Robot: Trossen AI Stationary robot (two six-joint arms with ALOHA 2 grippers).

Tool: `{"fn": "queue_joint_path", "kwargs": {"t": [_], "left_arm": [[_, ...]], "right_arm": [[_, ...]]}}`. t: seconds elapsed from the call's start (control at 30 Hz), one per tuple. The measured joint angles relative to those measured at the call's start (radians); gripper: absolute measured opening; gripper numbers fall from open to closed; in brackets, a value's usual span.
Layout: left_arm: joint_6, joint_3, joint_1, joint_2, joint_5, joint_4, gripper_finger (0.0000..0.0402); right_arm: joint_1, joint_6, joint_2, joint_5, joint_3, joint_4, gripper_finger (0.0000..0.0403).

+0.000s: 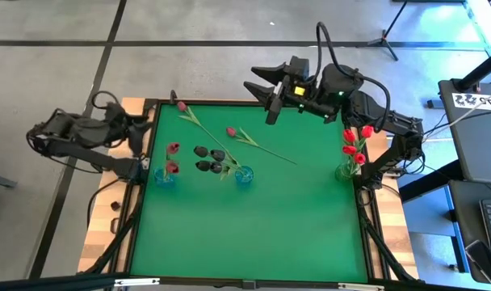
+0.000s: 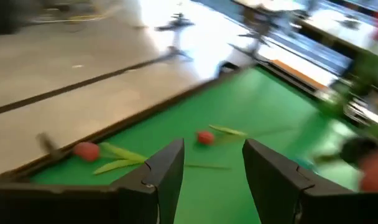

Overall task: Sort flowers into vase by color
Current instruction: Put the red flower into the left blue flower vase

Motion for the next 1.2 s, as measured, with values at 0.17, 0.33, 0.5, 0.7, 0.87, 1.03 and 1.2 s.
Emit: {"fn": "queue_joint_path", "kwargs": {"t": [0.17,0.33,0.5,0.7,0.87,1.03,1.2], "left_arm": [[-0.124,0.0,0.016,0.062,-0.142,0.017,0.0161],[-0.171,0.015,0.067,0.068,-0.203,0.111,0.0161],[-0.067,0.017,0.098,0.101,-0.122,0.274,0.016],[-0.015,0.017,0.146,0.218,-0.185,0.38,0.016],[-0.073,0.017,0.285,0.326,-0.214,0.398,0.016],[-0.162,0.017,0.462,0.419,-0.192,0.397,0.016],[-0.274,0.017,0.631,0.513,-0.111,0.399,0.016]], "right_arm": [[0.0,-0.028,0.0,0.0,0.0,0.0,0.0241],[0.0,-0.063,0.0,-0.018,0.0,0.005,0.0241],[0.012,-0.09,0.0,-0.053,0.0,0.066,0.0241],[0.025,-0.149,-0.002,-0.078,0.0,0.144,0.0241],[0.025,-0.092,-0.013,-0.207,0.0,0.145,0.0241],[0.025,-0.059,-0.054,-0.27,0.0,0.066,0.0241],[0.023,-0.071,-0.128,-0.264,0.0,-0.092,0.0241]]}}
